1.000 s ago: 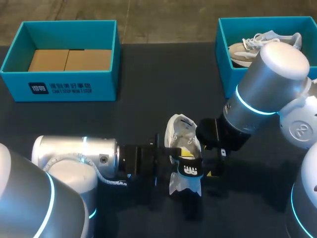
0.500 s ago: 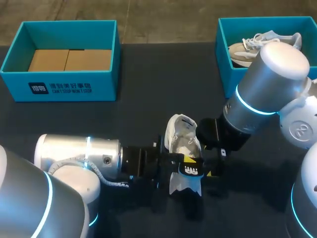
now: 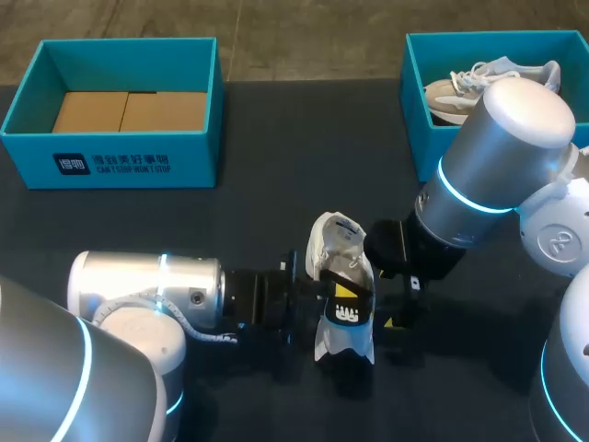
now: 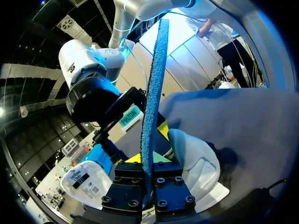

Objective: Take the shoe out of the shoebox, open the shoe tongue, remove and reinsert the insole, then place the shoe into the shoebox

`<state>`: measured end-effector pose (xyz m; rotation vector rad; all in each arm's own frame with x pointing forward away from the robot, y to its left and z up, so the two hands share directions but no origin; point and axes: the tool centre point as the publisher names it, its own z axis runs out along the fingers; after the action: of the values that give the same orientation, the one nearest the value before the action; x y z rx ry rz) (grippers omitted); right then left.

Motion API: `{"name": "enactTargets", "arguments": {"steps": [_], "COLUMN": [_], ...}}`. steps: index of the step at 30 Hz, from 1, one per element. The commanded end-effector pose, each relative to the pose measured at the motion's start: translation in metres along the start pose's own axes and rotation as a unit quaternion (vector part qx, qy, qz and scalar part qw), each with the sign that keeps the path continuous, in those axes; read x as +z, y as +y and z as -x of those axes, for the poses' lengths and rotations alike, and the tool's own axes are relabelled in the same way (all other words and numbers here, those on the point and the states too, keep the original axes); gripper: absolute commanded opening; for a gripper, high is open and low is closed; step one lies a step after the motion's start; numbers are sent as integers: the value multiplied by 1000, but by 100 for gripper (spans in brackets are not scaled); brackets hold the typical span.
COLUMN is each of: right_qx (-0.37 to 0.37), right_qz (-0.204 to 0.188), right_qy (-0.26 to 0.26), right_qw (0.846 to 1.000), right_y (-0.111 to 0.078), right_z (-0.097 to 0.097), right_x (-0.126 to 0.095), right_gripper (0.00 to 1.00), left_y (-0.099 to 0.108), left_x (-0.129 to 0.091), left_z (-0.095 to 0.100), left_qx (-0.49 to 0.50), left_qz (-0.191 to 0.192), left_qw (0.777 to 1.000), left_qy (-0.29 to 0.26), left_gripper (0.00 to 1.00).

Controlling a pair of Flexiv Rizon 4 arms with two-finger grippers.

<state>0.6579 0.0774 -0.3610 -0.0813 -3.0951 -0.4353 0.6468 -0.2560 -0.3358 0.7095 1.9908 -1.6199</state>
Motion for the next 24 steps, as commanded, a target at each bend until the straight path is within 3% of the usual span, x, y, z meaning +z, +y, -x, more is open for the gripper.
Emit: {"name": "enactTargets", "arguments": {"steps": [1,10,16,19,24], "right_qx": [-1,-1,-1,-1,-1], "right_qz": [0,0,0,0,0], "right_qy": [-1,-1,-1,-1,-1], "right_qw": [1000,1000,1000,1000,1000], "right_y": [0,0,0,0,0], "right_z": [-1,-1,-1,-1,-1], "right_x": [1,1,1,1,1], "right_gripper": [100,100,100,100,100], "left_y": [7,18,15,8,-4], "left_x": [6,8,7,5,3], "left_z": [1,3,1,1,-1], "left_qx": [10,24,21,23,34], "left_qz": [-9,3,2,0,-2], "left_qw": [1000,1000,1000,1000,999], "left_qy": [-8,-9,-10,-12,-12], "left_gripper": [0,0,0,46,43]}}
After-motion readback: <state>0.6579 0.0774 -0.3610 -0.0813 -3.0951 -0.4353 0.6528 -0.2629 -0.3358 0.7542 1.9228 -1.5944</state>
